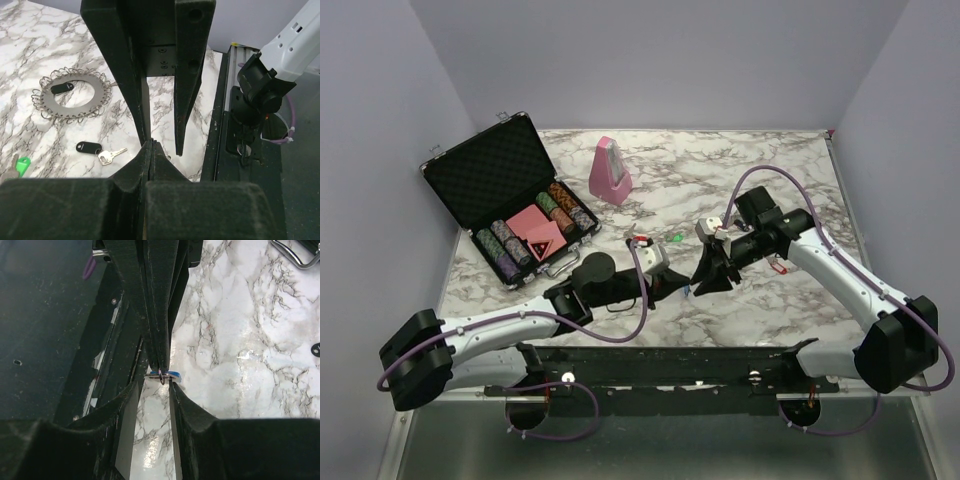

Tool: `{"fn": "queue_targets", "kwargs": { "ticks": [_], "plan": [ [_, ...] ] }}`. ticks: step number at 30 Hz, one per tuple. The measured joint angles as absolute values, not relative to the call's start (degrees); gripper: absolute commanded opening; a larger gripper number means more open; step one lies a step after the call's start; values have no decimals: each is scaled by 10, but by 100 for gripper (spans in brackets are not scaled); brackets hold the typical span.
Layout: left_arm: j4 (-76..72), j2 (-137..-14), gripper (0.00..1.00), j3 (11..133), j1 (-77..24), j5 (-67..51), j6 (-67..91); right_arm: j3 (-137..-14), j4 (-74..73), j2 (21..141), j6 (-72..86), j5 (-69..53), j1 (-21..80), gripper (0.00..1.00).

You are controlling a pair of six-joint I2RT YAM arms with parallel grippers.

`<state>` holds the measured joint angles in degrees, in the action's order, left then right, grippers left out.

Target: Put the keys on the keyring

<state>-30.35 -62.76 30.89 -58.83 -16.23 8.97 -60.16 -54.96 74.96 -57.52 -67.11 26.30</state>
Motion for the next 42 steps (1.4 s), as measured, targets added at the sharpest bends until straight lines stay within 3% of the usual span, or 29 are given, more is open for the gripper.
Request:
{"fn": "queue_targets", "kwargs": {
  "ticks": [21, 34, 42],
  "plan": [
    [-216, -648, 0, 350, -586, -187, 82, -602, -547, 747, -566, -670, 263, 29],
    [-216, -655, 0, 352, -586, -196, 87, -601, -536, 747, -555, -663, 263, 0],
    [-217, -655, 0, 352, -584, -199, 99, -600, -538, 745, -568, -664, 263, 0]
  ]
}}
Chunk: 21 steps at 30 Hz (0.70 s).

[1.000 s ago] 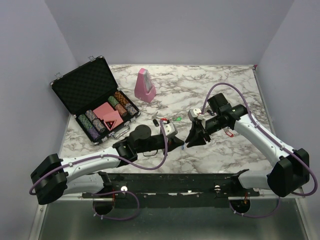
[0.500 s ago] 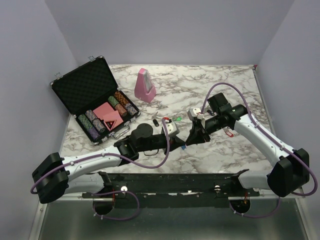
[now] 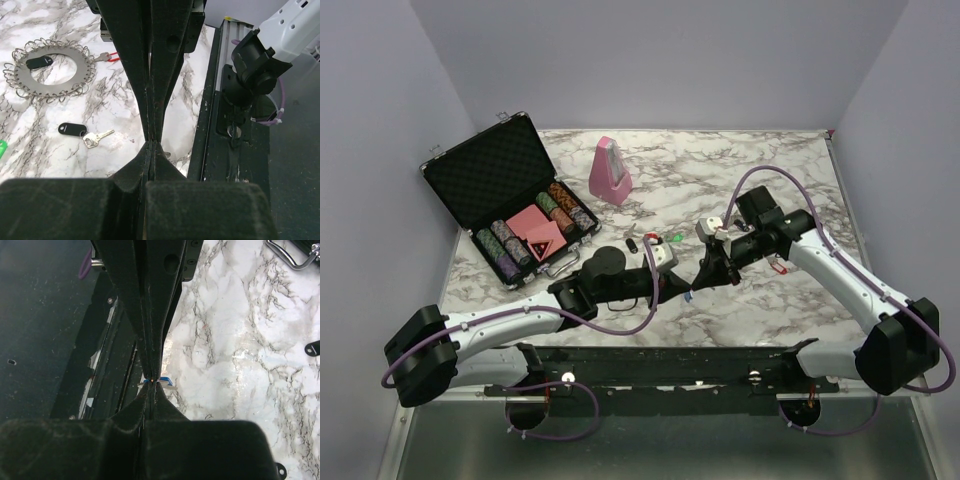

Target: Put the keys on the keyring

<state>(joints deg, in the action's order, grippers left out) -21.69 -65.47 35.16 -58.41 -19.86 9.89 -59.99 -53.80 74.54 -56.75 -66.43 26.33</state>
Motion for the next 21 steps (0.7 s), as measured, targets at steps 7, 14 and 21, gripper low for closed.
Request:
{"fn": "queue_targets", "kwargs": {
  "ticks": [7, 14, 21],
  "plan": [
    [-260, -649, 43, 331, -574, -204, 136, -588, -536, 729, -573, -668, 264, 0],
    [-364, -568, 52, 236, -555, -206, 166, -573, -542, 724, -618, -683, 266, 0],
    [-450, -538, 52, 151, -555, -222, 156, -573, -631, 743, -826, -737, 266, 0]
  ]
}}
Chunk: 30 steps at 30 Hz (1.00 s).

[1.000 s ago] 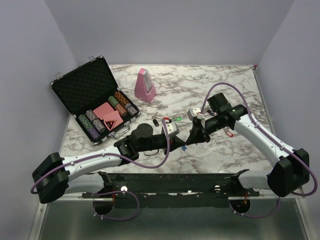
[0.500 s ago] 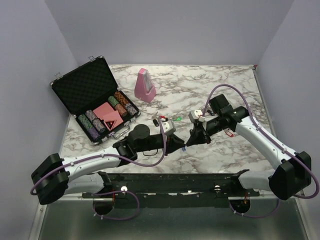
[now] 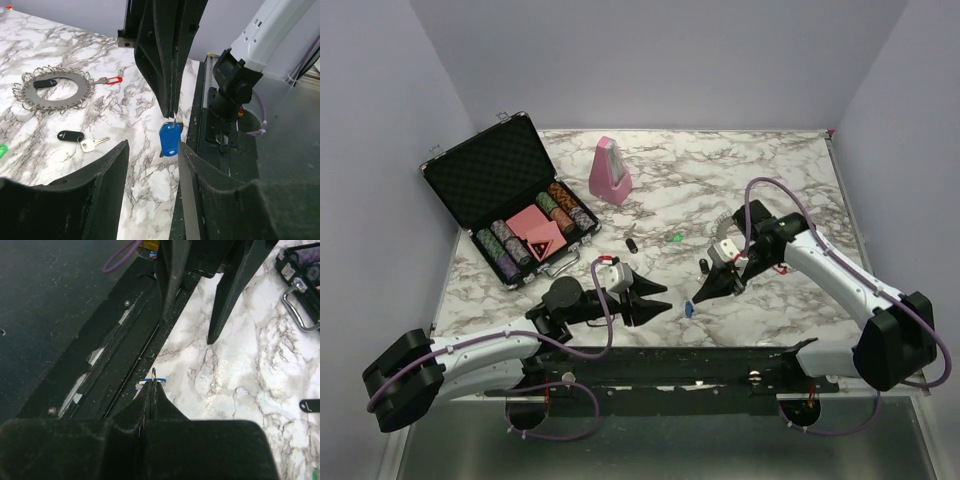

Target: Put the keys on the keyring

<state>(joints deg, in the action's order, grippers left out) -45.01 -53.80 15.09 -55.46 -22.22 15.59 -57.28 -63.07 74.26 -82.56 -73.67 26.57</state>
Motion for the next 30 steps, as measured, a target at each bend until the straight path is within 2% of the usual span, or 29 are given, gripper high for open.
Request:
{"fn": "queue_targets", "kwargs": {
  "ticks": [4, 9, 16, 30],
  "plan": [
    [-467, -538, 51, 140, -555, -227, 125, -583, -709, 805, -987, -754, 266, 0],
    [-470, -538, 46, 142, -560, -233, 79, -591, -741, 838, -1080, -765, 266, 0],
    [-468, -561, 42, 147, -582, -232, 40, -591, -761, 836, -1118, -770, 266, 0],
    [-459, -606, 40, 164, -631, -171, -18, -591, -764, 830, -1127, -776, 255, 0]
  ]
}}
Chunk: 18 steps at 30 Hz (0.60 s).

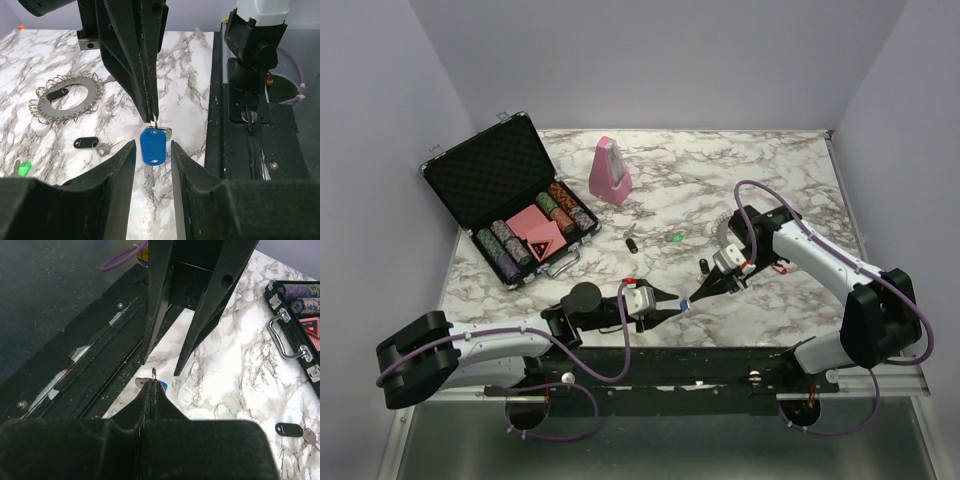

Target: Put the keys on the keyring

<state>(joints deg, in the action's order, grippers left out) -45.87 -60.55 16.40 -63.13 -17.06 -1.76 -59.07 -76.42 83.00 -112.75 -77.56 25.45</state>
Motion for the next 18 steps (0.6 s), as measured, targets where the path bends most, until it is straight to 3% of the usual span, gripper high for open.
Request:
{"fn": "queue_targets", "kwargs": {
  "ticks": [8, 18],
  "plan": [
    [-463, -635, 35, 181, -639, -154, -20, -590, -764, 829, -1128, -777, 254, 0],
    [-465, -641, 10, 192, -642, -150, -22, -589, -764, 829, -1128, -779, 254, 0]
  ]
}}
